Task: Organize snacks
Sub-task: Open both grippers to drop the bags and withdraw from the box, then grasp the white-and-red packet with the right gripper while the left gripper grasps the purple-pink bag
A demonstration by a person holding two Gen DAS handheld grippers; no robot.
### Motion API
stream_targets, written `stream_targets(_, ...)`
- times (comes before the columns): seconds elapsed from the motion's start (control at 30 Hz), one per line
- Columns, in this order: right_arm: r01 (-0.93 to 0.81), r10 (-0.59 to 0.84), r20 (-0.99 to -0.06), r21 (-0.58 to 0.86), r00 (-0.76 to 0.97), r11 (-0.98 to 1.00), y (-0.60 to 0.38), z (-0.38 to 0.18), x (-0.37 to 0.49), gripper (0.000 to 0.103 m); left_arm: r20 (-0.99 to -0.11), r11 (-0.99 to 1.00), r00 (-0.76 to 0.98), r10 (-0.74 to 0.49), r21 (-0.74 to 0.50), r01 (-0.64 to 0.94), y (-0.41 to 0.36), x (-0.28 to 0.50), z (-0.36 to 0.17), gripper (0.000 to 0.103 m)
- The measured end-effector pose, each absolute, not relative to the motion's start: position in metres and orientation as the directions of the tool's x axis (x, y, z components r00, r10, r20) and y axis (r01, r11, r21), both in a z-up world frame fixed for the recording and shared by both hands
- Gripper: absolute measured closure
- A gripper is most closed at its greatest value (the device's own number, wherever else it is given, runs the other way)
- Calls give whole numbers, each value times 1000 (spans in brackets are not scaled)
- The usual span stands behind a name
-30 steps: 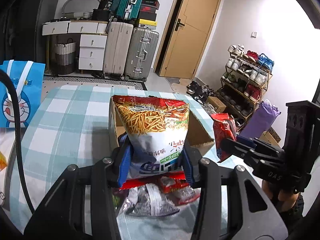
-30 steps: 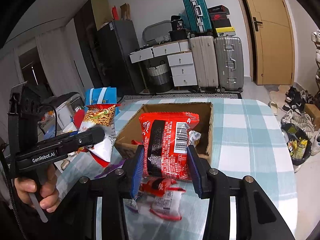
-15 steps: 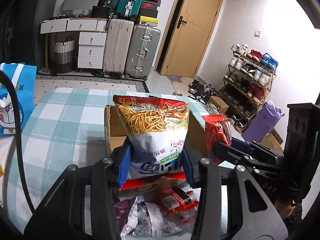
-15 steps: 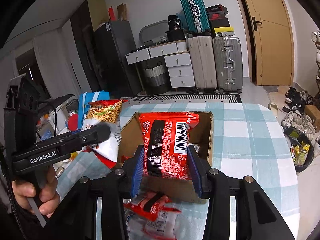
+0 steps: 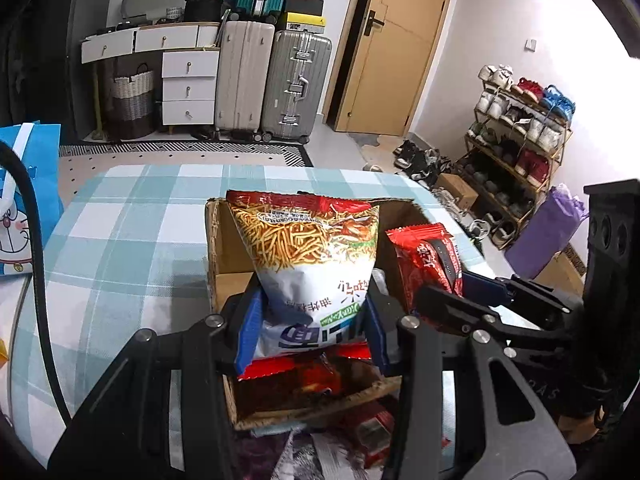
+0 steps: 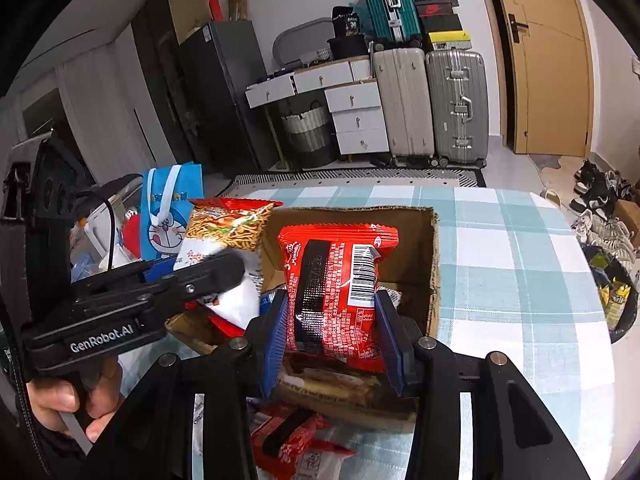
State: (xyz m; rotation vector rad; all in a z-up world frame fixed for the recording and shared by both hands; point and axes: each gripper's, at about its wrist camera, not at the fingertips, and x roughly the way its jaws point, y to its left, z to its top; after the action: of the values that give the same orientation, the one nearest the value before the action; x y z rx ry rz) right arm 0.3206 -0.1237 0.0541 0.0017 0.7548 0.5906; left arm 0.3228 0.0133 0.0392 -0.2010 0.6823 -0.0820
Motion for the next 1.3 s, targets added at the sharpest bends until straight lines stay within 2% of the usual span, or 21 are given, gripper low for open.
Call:
stream_targets(0.63, -512, 457, -688, 143, 564, 847, -115, 36, 337, 61, -671, 987, 733, -110, -163, -1, 8, 339, 16, 61)
stream_targets(0.7, -507, 473, -688, 174, 551, 844, -118, 39, 336, 60, -668, 985, 735, -117, -171, 2, 10, 334, 20, 58)
stream_targets(0.73, -505, 477, -681, 180, 556, 844, -121, 43, 334, 59, -661, 983, 739, -129, -185, 6, 13, 330, 23, 51)
stream_targets(0.77, -502, 479, -665, 177, 573, 847, -125, 51, 329, 54, -657, 982, 743, -129, -188, 4, 15, 326, 26, 38)
stream_targets(0.8, -502, 479, -665, 177, 573, 847, -125, 51, 329, 51, -651, 982, 748, -127, -188, 3, 18, 321, 29, 32)
stream_targets(0.83, -498, 481, -655, 179, 582, 848, -129, 56, 326, 45, -634, 980, 761, -140, -198, 16, 20, 313, 33, 21)
stream_targets(0.9, -476, 475, -632, 186, 612, 860, -142, 69, 312, 28, -612, 980, 779, -137, -197, 18, 24, 300, 42, 10)
stream_targets(0.93, -467, 467, -628, 179, 623, 866, -147, 72, 306, 12, -607, 981, 785, -128, -192, 12, 26, 293, 45, 0)
stream_targets(0.97, -465, 458, -632, 169, 625, 869, -149, 73, 301, 1, -601, 982, 789, -125, -190, 11, 28, 286, 48, 1)
stream_targets(1.3, -442, 403, -660, 118, 634, 889, -169, 60, 254, 1, -620, 979, 779, -91, -197, -43, 48, 220, 48, 1)
